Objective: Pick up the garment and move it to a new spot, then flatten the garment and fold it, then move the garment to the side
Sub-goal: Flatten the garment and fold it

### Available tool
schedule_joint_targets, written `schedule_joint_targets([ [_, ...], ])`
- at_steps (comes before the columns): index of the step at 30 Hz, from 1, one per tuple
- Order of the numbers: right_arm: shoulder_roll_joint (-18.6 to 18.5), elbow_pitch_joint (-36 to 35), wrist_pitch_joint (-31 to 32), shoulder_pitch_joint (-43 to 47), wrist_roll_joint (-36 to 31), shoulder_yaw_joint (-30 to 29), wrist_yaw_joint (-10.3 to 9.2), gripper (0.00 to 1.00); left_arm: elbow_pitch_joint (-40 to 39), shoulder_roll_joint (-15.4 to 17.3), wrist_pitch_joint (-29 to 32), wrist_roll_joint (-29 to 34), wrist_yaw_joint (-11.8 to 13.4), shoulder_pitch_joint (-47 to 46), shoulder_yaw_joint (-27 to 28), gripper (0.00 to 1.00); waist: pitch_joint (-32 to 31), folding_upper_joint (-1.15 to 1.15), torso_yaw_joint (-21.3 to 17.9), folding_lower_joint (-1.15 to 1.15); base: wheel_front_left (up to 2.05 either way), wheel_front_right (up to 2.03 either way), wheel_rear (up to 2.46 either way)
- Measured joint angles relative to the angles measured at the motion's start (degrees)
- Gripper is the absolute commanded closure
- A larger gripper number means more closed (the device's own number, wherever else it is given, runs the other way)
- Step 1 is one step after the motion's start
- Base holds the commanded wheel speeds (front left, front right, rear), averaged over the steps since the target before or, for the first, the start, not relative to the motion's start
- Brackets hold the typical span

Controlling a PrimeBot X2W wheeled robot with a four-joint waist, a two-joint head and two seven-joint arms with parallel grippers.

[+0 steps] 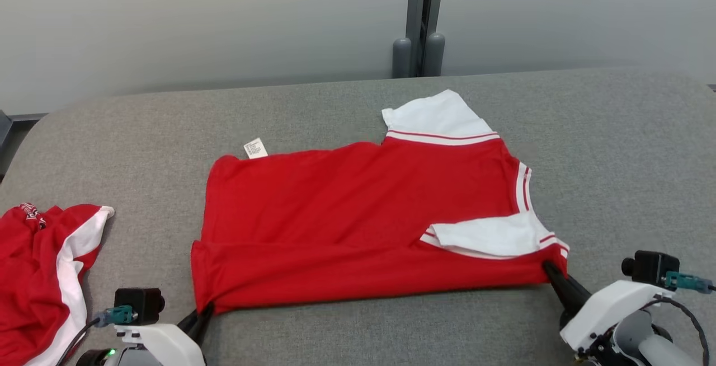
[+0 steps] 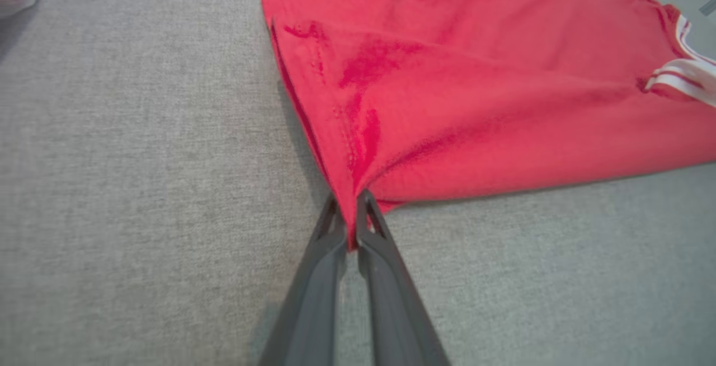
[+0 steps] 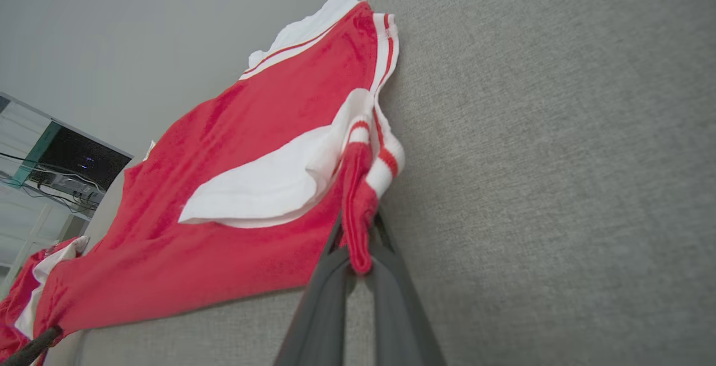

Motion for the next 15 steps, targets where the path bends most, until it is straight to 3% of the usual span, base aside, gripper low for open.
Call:
schedule_joint_targets([
  [9, -7.2, -8.5, 5.7, 8.0, 4.6, 1.2, 0.01, 1.00, -11.3, 6.6, 4.3, -0.9, 3.6, 6.4, -0.9, 1.00, -2.9, 0.00, 0.4, 0.00, 0.00, 0.00, 0.00],
  [15, -9.3, -12.2, 7.4, 13.0, 4.6, -0.1, 0.01, 1.00, -18.8, 10.0, 7.2, -2.1, 6.6, 10.6, -1.5, 1.00, -2.7, 0.00, -0.1, 0.00, 0.00, 0.00, 0.00],
])
